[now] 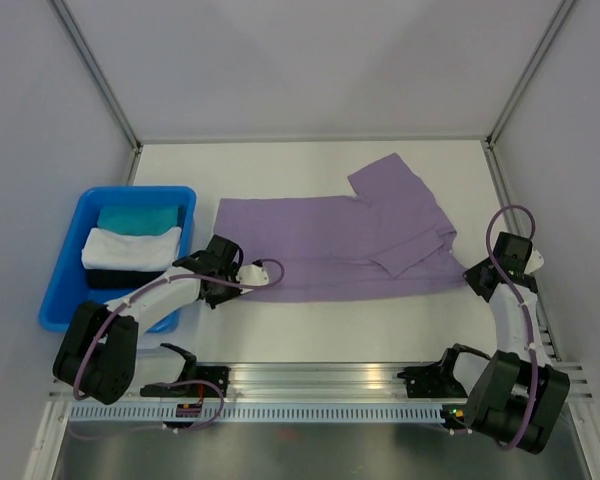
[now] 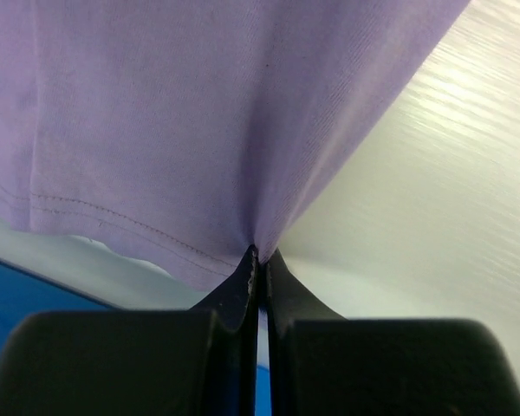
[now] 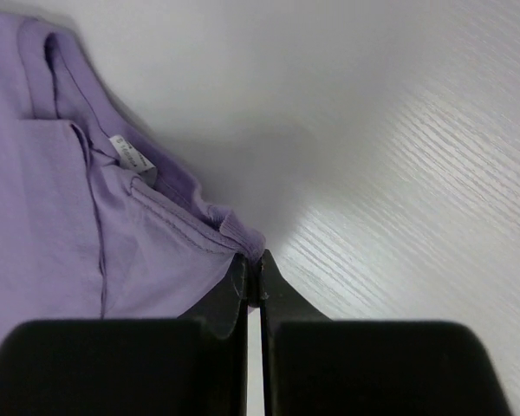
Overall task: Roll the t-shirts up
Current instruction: Fold the tshirt
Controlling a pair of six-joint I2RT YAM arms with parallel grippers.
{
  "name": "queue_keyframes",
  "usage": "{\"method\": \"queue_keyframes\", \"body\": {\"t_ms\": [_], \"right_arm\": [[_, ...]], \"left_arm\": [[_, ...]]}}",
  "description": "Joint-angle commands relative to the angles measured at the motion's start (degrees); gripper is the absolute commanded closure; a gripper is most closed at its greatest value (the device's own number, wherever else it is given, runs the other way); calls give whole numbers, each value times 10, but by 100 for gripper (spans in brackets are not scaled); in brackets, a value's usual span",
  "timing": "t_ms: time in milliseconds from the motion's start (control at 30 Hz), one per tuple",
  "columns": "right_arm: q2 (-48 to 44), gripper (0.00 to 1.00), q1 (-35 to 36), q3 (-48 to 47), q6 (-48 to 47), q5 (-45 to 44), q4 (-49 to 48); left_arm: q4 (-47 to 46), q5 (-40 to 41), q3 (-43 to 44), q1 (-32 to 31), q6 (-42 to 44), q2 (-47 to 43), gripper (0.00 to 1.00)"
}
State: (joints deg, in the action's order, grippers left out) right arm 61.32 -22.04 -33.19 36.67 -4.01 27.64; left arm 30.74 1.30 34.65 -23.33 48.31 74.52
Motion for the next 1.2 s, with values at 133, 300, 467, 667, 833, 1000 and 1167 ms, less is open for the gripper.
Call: {"method": "queue_keyframes", "body": {"t_ms": [133, 300, 467, 667, 833, 1000, 1167], "right_arm": [[-86, 100, -12, 11, 43, -69, 63], [-160, 99, -12, 3, 66, -72, 107], [-199, 100, -12, -22, 87, -84, 166], [-216, 70, -12, -16, 93, -86, 188], [-220, 25, -12, -55, 88, -121, 211], [-196, 30, -11, -99, 18, -55, 113], [-122, 43, 16, -163, -23, 46, -32]], "left_arm": [[152, -33, -20, -15, -45, -90, 98], [206, -53, -30, -35, -55, -131, 98], [254, -62, -28, -60, -59, -164, 98], [273, -54, -25, -62, -52, -180, 79], [305, -60, 14, -61, -34, -200, 58], [233, -1, 150, -60, -118, -199, 47], [188, 26, 302, -60, -189, -42, 49]]}}
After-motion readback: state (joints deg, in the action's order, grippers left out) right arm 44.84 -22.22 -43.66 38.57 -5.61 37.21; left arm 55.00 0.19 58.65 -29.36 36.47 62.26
